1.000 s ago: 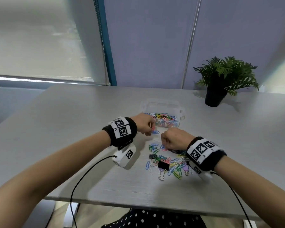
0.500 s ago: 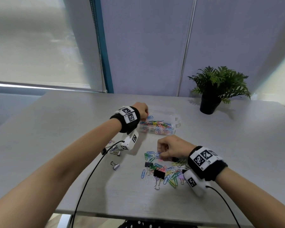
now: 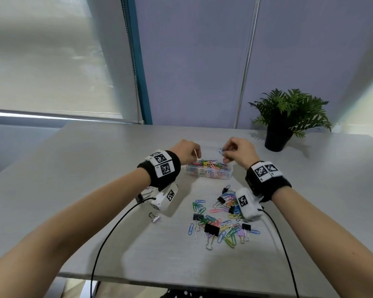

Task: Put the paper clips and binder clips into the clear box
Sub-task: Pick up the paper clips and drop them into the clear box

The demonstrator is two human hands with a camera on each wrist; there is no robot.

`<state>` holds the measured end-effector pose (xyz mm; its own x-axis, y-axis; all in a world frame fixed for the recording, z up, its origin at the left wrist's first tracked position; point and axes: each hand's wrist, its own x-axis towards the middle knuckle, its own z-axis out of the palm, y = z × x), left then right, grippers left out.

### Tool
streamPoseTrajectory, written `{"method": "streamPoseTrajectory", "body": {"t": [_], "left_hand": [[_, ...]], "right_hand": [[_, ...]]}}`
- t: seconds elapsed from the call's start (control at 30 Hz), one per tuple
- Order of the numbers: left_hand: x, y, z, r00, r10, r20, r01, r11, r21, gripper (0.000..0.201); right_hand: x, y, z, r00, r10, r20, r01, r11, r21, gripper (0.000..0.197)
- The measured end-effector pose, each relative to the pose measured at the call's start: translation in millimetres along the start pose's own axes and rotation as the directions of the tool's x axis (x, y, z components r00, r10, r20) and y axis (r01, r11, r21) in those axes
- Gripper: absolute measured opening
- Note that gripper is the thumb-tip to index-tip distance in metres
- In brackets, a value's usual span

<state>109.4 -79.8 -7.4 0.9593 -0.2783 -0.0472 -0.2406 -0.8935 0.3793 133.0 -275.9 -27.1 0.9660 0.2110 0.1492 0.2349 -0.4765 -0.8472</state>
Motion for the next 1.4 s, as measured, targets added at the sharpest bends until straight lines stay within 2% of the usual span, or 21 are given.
{"method": "streamPoseTrajectory", "body": {"t": [0.13,0.2,0.27,0.3,0.4,0.47,0.57,0.63,0.73,0.83,0.93,1.1,1.2,1.4], "left_hand": [[-16.9,2.7,2.1,0.994,0.038,0.1,-0.041,0.999,0.034,0.021],[-22.9,-0.4,5.4,0.987,0.026,0.161,-0.031,0.999,0.027,0.02],[-28.0,-5.4,10.3,0.974,0.008,0.226,-0.015,1.0,0.027,0.019],[-30.5,-7.9,13.5,0.966,-0.003,0.258,-0.005,1.0,0.03,0.02],[-39.9,-11.3,24.6,0.925,-0.033,0.377,0.018,0.999,0.042,0.024],[-46.3,-7.5,32.9,0.889,-0.019,0.458,-0.027,0.995,0.092,0.037],[-53.1,4.9,44.1,0.872,0.028,0.489,-0.135,0.973,0.185,0.057],[-53.4,11.5,49.4,0.876,0.056,0.478,-0.179,0.96,0.215,0.061],[-53.0,16.3,54.4,0.887,0.076,0.455,-0.198,0.953,0.228,0.06],[-51.5,17.6,57.8,0.898,0.097,0.429,-0.215,0.948,0.236,0.056],[-50.0,17.6,59.0,0.909,0.13,0.397,-0.23,0.949,0.216,0.041],[-49.9,12.8,58.9,0.92,0.104,0.379,-0.18,0.969,0.17,0.018],[-49.6,11.8,59.3,0.919,0.09,0.384,-0.16,0.975,0.154,0.022],[-47.2,12.0,64.6,0.921,0.051,0.387,-0.141,0.968,0.208,0.031]], "right_hand": [[20.5,6.8,10.6,0.996,-0.016,-0.082,0.006,0.993,-0.118,0.027],[19.8,5.2,14.5,1.0,0.015,0.018,-0.009,0.951,-0.309,0.009],[13.8,3.5,14.1,0.981,0.066,0.184,0.037,0.86,-0.509,0.018],[8.0,0.3,12.6,0.97,0.076,0.232,0.066,0.832,-0.55,0.022],[-12.4,-9.3,7.5,0.958,-0.028,0.287,0.193,0.8,-0.568,0.023],[-29.9,-15.5,7.4,0.917,-0.039,0.396,0.277,0.778,-0.564,0.022],[-61.0,-22.6,11.7,0.809,0.076,0.582,0.367,0.709,-0.603,0.033],[-78.4,-21.6,16.5,0.753,0.139,0.643,0.419,0.652,-0.632,0.044],[-96.6,-15.8,27.3,0.723,0.157,0.673,0.462,0.616,-0.639,0.048],[-104.6,-13.0,37.8,0.714,0.107,0.692,0.518,0.585,-0.624,0.049],[-101.9,-13.1,43.6,0.713,0.056,0.699,0.547,0.579,-0.605,0.047],[-93.3,-14.4,48.9,0.762,0.036,0.646,0.483,0.633,-0.605,0.022],[-92.9,-11.0,53.3,0.785,0.033,0.618,0.457,0.642,-0.615,0.011],[-95.9,-1.2,52.9,0.808,0.039,0.587,0.435,0.632,-0.641,0.019]]}}
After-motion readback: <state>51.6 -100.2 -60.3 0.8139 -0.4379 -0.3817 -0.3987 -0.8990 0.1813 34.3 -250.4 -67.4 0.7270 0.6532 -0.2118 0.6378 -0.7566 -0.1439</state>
